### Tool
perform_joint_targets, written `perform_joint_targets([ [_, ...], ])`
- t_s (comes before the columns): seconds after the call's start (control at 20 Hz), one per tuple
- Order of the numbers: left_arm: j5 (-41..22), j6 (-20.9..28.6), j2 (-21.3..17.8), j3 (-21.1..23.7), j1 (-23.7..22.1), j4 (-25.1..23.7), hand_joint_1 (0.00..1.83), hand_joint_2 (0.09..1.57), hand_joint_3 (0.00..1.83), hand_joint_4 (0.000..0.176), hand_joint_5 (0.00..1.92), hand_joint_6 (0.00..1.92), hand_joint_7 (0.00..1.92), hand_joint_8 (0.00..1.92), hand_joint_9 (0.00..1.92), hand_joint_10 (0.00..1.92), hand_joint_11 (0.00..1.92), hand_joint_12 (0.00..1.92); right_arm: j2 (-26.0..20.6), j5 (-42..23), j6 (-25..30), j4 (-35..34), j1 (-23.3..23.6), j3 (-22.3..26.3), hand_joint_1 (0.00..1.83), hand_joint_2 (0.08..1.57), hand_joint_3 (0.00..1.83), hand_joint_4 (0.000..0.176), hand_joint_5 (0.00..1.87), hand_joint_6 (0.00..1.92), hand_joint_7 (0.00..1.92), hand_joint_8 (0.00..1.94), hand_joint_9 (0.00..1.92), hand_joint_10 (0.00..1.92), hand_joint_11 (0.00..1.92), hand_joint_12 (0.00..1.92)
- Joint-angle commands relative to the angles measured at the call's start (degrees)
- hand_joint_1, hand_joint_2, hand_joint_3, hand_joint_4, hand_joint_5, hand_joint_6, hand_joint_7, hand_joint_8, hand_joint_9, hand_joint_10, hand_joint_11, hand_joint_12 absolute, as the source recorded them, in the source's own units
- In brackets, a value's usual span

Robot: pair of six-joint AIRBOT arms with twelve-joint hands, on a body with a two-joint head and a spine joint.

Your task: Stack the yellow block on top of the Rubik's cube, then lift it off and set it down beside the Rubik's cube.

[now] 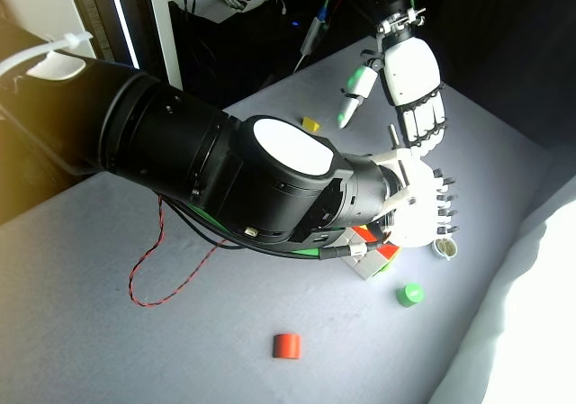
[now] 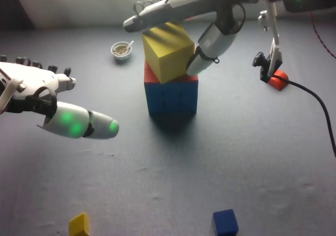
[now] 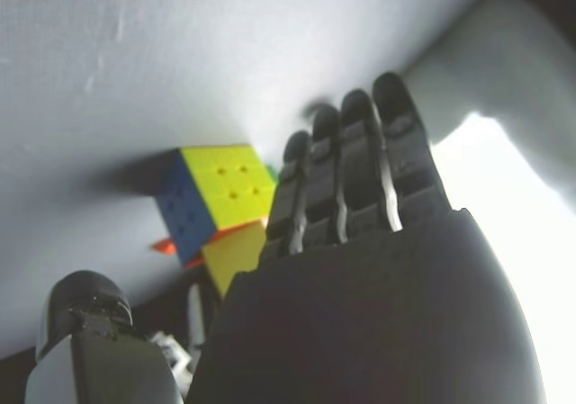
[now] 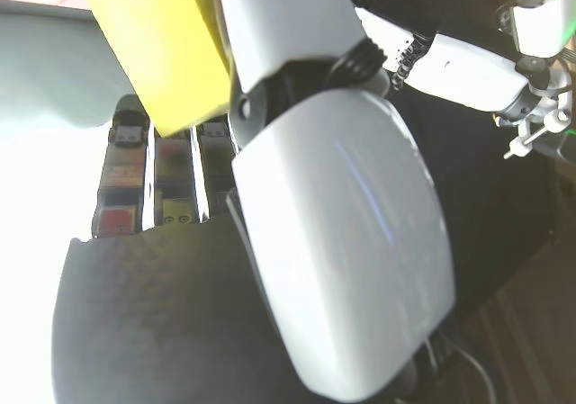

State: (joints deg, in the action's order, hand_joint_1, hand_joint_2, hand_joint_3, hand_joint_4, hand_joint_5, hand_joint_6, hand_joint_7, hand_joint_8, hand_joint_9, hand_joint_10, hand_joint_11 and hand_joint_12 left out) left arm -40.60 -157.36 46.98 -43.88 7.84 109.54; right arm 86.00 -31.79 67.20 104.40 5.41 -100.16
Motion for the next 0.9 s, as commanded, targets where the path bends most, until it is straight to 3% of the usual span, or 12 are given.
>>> perform_joint_targets([
  [0.0,-2.9,1.3,-0.5,0.4,-0.6,-3.2,0.00,0.84,0.00,0.000,0.08,0.00,0.13,0.00,0.11,0.00,0.00,0.35,-1.0,0.4,-0.4,-3.4,0.3,-0.2,1.41,1.00,0.00,0.000,0.00,0.00,0.00,0.00,0.00,0.00,0.00,0.00],
  [0.25,-8.0,4.3,-0.5,2.9,-1.1,-3.6,0.01,0.85,0.00,0.000,0.09,0.00,0.13,0.00,0.13,0.00,0.02,0.34,-1.4,-0.1,-1.7,-3.9,0.6,-0.2,1.38,1.03,0.01,0.000,0.00,0.00,0.00,0.00,0.00,0.00,0.00,0.00],
  [0.3,-8.7,4.3,-0.4,3.3,-1.5,-3.6,0.01,0.84,0.00,0.000,0.10,0.00,0.14,0.00,0.13,0.00,0.03,0.35,-1.5,-0.1,-1.7,-4.0,0.7,-0.2,1.34,1.12,0.00,0.000,0.05,0.00,0.06,0.01,0.06,0.00,0.00,0.33],
  [0.35,-10.2,4.3,-0.3,3.9,-2.0,-3.6,0.00,0.84,0.00,0.000,0.09,0.00,0.13,0.00,0.12,0.00,0.02,0.35,-1.5,0.0,-1.7,-4.2,0.7,-0.2,1.35,1.16,0.00,0.000,0.22,0.04,0.23,0.03,0.24,0.06,0.00,0.95],
  [0.4,-11.3,4.3,-0.2,4.3,-2.4,-3.4,0.00,0.84,0.00,0.000,0.07,0.00,0.11,0.00,0.10,0.00,0.00,0.34,-1.5,0.0,-1.7,-4.7,0.7,-0.2,1.44,1.24,0.01,0.000,0.35,0.06,0.38,0.04,0.36,0.11,0.00,1.27],
  [0.45,-11.6,4.3,-0.1,4.5,-2.4,-2.8,0.00,0.85,0.00,0.000,0.05,0.00,0.09,0.00,0.08,0.00,0.00,0.27,-1.5,0.0,-1.7,-5.0,0.6,-0.2,1.42,1.25,0.01,0.000,0.44,0.06,0.48,0.04,0.45,0.15,0.00,1.41],
  [0.5,-11.7,4.3,0.0,4.7,-2.5,-2.3,0.00,0.84,0.00,0.000,0.06,0.00,0.11,0.00,0.10,0.00,0.00,0.30,-1.5,0.0,-1.7,-5.1,0.6,-0.2,1.39,1.19,0.00,0.000,0.61,0.09,0.66,0.06,0.60,0.23,0.12,1.47],
  [0.6,-12.4,4.3,0.0,5.4,-2.6,-2.1,0.00,0.84,0.00,0.000,0.05,0.00,0.08,0.00,0.08,0.00,0.00,0.30,-1.5,0.0,-1.7,-5.1,0.6,-0.2,1.35,1.20,0.00,0.000,0.78,0.13,0.86,0.07,0.72,0.41,0.26,1.53],
  [0.65,-12.7,4.3,0.0,5.7,-2.5,-2.0,0.00,0.84,0.00,0.000,0.05,0.00,0.09,0.00,0.09,0.00,0.00,0.30,-1.6,0.0,-1.7,-5.1,0.6,-0.2,1.44,1.22,0.00,0.000,0.67,1.10,0.84,0.88,0.69,1.20,0.53,1.81],
  [0.7,-12.7,4.3,0.0,5.9,-2.5,-1.9,0.00,0.85,0.00,0.000,0.05,0.00,0.09,0.00,0.09,0.00,0.00,0.31,-1.8,-0.1,-1.7,-5.2,0.7,-0.2,1.46,1.21,0.00,0.000,0.66,1.28,0.86,1.07,0.69,1.35,0.58,1.86],
  [0.75,-12.8,4.3,-0.1,6.0,-2.4,-1.6,0.00,0.86,0.01,0.000,0.05,0.00,0.10,0.00,0.09,0.00,0.00,0.31,-2.0,-0.3,-1.6,-5.4,0.8,-0.2,1.37,1.20,0.00,0.000,0.73,1.27,0.89,1.14,0.71,1.44,0.51,1.72],
  [0.85,-12.9,4.3,-0.1,6.3,-2.5,-1.4,0.00,0.86,0.00,0.000,0.05,0.00,0.09,0.00,0.08,0.00,0.00,0.30,-2.6,-0.9,-0.9,-5.4,1.3,-0.2,1.35,1.19,0.00,0.000,0.75,1.25,0.90,1.17,0.76,1.42,0.50,1.71],
])
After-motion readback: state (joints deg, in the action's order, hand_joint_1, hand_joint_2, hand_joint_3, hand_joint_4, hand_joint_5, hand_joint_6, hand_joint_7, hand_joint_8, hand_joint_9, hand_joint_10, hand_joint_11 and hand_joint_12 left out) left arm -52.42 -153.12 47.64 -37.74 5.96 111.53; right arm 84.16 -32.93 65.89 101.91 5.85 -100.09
